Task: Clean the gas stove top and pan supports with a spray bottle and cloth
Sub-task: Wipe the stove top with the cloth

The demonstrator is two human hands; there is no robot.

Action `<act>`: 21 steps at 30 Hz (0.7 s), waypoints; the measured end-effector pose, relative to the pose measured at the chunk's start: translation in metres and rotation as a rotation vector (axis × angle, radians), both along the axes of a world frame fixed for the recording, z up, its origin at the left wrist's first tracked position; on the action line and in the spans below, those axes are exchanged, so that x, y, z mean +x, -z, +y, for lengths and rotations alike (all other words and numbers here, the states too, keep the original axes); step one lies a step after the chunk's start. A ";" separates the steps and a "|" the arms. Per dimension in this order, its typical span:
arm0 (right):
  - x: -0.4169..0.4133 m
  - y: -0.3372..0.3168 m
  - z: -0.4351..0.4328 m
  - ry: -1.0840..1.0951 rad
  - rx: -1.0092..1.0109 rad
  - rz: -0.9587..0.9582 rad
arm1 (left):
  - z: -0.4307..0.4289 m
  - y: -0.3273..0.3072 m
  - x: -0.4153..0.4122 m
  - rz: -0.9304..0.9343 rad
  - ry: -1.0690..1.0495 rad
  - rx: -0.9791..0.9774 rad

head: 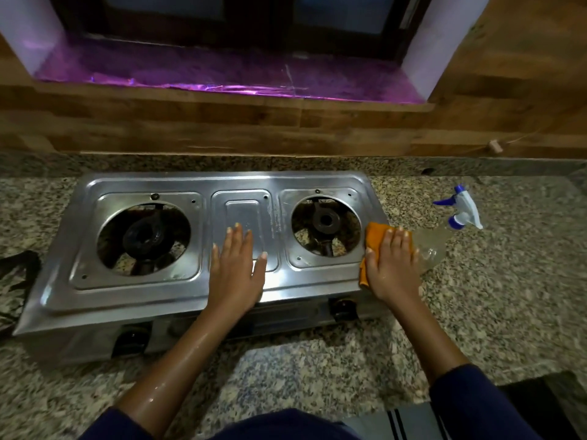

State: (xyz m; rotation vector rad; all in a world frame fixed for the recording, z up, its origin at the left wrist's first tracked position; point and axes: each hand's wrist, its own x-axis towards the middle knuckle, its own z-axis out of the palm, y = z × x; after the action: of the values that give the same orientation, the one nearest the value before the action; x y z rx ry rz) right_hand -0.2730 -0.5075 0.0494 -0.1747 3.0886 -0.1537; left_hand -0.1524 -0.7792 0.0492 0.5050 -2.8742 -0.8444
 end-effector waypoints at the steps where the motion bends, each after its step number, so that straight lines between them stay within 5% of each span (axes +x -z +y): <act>1: -0.006 0.000 0.000 -0.014 -0.002 0.000 | 0.004 0.000 -0.008 0.002 -0.006 -0.039; 21: -0.185 0.001 -0.116 -0.416 -0.069 -0.018 | 0.011 0.017 -0.020 -0.095 -0.015 -0.181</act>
State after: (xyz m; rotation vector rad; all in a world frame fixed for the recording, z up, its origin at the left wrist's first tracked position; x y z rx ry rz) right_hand -0.4575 -0.6233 0.0488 -0.8011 2.9471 -0.2408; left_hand -0.1722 -0.7682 0.0321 0.5594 -2.9896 -0.5646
